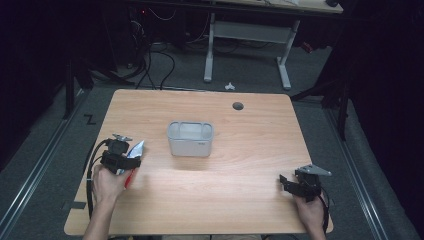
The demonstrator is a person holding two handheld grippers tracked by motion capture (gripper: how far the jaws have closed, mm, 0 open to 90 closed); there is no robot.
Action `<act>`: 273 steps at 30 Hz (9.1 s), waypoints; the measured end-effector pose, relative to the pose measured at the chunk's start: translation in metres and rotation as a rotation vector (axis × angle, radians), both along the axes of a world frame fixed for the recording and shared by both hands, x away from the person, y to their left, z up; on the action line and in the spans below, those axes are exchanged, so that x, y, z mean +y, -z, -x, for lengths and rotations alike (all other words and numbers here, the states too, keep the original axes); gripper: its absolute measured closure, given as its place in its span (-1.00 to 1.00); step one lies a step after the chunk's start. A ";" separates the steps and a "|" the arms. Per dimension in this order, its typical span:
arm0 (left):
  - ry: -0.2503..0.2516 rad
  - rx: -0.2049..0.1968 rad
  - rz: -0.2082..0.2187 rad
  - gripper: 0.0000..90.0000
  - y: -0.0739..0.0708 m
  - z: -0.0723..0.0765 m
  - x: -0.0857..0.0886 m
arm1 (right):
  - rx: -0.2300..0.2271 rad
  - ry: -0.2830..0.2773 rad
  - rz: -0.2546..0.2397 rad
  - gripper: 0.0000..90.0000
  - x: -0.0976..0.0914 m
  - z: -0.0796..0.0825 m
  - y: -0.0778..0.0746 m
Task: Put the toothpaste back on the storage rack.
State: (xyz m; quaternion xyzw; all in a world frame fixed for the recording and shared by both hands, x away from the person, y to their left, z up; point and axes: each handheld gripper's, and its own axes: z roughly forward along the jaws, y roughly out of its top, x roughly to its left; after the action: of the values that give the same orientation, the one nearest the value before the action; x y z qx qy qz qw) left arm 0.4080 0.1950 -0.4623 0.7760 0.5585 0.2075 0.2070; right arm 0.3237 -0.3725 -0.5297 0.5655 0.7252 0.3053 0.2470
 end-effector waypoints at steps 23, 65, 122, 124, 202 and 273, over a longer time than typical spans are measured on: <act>-0.023 0.149 -0.082 -0.24 0.027 -0.037 -0.011 | -0.001 -0.006 0.001 -0.30 0.000 0.000 0.000; -0.008 0.261 -0.040 0.52 0.029 -0.049 -0.005 | -0.001 -0.007 0.002 -0.30 0.000 0.000 0.000; 0.105 0.027 0.112 0.61 -0.055 -0.002 -0.018 | -0.002 -0.004 -0.006 -0.30 0.000 0.000 0.000; 0.110 0.019 0.122 0.61 -0.059 0.000 -0.019 | -0.002 -0.004 -0.005 -0.30 0.000 0.000 0.000; 0.297 -0.348 0.413 0.63 -0.137 -0.043 -0.134 | 0.000 -0.009 -0.002 -0.29 0.001 0.000 0.000; 0.259 -0.321 0.397 0.58 -0.073 -0.094 -0.169 | 0.000 -0.021 0.000 -0.29 0.001 0.000 0.000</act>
State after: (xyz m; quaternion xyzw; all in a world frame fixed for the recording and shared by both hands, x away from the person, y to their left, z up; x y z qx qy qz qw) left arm 0.5024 0.0265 -0.3897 0.7424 0.4447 0.1861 0.4652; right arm 0.3238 -0.3711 -0.5297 0.5578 0.7311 0.3080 0.2438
